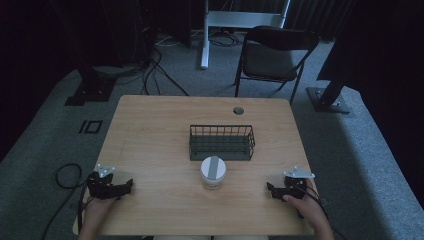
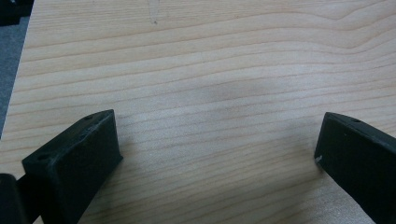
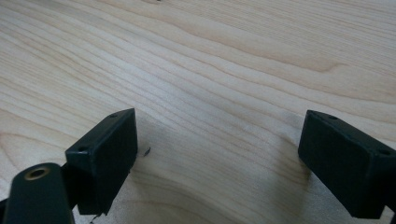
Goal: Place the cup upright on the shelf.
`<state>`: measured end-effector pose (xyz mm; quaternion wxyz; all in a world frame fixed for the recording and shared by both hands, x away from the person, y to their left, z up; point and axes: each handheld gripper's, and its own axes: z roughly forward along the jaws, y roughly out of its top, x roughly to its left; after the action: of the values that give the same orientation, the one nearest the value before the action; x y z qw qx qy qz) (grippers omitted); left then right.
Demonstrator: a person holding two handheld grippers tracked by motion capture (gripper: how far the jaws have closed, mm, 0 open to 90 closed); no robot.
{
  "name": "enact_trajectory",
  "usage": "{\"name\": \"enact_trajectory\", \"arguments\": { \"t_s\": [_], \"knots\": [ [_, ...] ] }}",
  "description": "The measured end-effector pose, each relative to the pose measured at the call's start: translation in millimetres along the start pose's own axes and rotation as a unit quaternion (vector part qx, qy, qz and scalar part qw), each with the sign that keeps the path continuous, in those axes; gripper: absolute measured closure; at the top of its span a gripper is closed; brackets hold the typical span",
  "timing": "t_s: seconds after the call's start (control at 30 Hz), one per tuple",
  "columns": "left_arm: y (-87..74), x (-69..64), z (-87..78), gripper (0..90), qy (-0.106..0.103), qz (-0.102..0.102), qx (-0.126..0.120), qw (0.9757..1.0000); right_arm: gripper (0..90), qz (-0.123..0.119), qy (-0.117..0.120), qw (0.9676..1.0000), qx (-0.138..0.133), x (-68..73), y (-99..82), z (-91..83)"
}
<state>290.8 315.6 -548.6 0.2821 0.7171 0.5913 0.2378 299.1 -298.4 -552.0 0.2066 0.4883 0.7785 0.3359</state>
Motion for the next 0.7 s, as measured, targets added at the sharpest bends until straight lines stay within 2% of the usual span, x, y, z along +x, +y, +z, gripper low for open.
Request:
{"name": "enact_trajectory", "arguments": {
  "t_s": [0.17, 0.27, 0.37, 0.7],
  "knots": [
    [0.0, 0.1, -0.1, 0.1, 0.0, 0.001, 0.0, 1.0, 11.7, -0.001, -0.001, 1.0, 0.0, 1.0, 0.6, 0.5],
    [0.0, 0.0, 0.0, 0.2, 0.0, 0.0, 0.0, 1.0, 13.2, -0.017, 0.0, 0.9998, -0.007, 5.0, 1.4, 0.7],
    [0.0, 0.0, 0.0, 0.2, 0.0, 0.0, 0.0, 1.0, 13.2, -0.021, 0.018, 0.9995, -0.015, 11.9, 3.0, 1.0],
    [0.0, 0.1, -0.1, 0.2, 0.0, 0.0, 0.0, 1.0, 13.2, -0.042, 0.036, 0.998, -0.03, 28.7, 16.3, 2.9]
  ]
}}
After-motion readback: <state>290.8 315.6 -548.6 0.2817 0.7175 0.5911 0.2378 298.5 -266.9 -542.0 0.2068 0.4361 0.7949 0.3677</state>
